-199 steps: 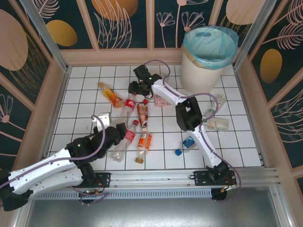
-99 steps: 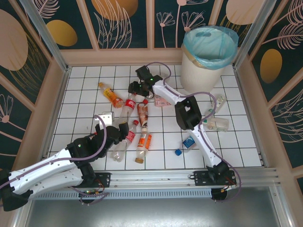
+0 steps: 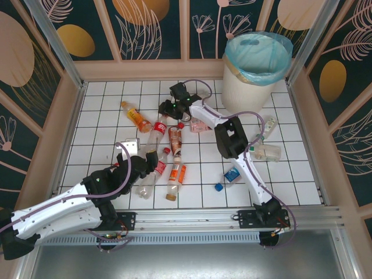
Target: Put the plastic bottles in the bin
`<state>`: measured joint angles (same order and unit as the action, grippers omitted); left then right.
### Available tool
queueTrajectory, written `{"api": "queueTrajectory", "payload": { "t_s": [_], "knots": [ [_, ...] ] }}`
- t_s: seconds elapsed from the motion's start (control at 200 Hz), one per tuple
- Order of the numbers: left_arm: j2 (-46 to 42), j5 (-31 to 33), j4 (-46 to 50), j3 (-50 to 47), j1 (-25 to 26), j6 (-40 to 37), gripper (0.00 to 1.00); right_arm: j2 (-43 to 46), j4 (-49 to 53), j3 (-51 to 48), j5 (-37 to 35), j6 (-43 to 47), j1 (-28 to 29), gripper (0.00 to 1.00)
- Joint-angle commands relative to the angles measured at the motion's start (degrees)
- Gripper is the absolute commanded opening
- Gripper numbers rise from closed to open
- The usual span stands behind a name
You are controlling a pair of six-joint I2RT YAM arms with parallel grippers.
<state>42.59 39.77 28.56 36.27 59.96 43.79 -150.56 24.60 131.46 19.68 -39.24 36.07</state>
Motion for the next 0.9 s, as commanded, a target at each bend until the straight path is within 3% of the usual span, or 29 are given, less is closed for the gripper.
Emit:
{"api": "queueTrajectory", "payload": {
  "t_s": [0.0, 0.255, 0.56, 0.721, 0.896],
  "knots": [
    [-0.97, 1.69, -0.87, -0.93, 0.15, 0.86, 0.84, -1.14, -1.84, 0.01, 1.7, -1.08, -0.13, 0.4],
    [-2.09, 3.26, 0.61, 0.98, 0.15, 0.38, 0.84, 2.92, -0.71, 3.01, -1.38, 0.93, -0.29, 0.15],
    [-1.15, 6.27, 2.56, 10.36, 0.15, -4.78, 0.82, 17.74, -2.54, 3.58, -9.66, 7.09, -0.07, 0.0],
    [2.89, 7.56, 1.99, 18.81, 0.15, -10.41, 0.82, 26.73, -5.31, 4.44, -13.11, 12.67, 0.4, 0.0],
    [10.52, 5.7, -1.64, 30.08, 0.15, -18.77, 0.81, 36.58, -8.01, 5.49, -21.58, 24.56, 1.05, 0.0]
  ]
}}
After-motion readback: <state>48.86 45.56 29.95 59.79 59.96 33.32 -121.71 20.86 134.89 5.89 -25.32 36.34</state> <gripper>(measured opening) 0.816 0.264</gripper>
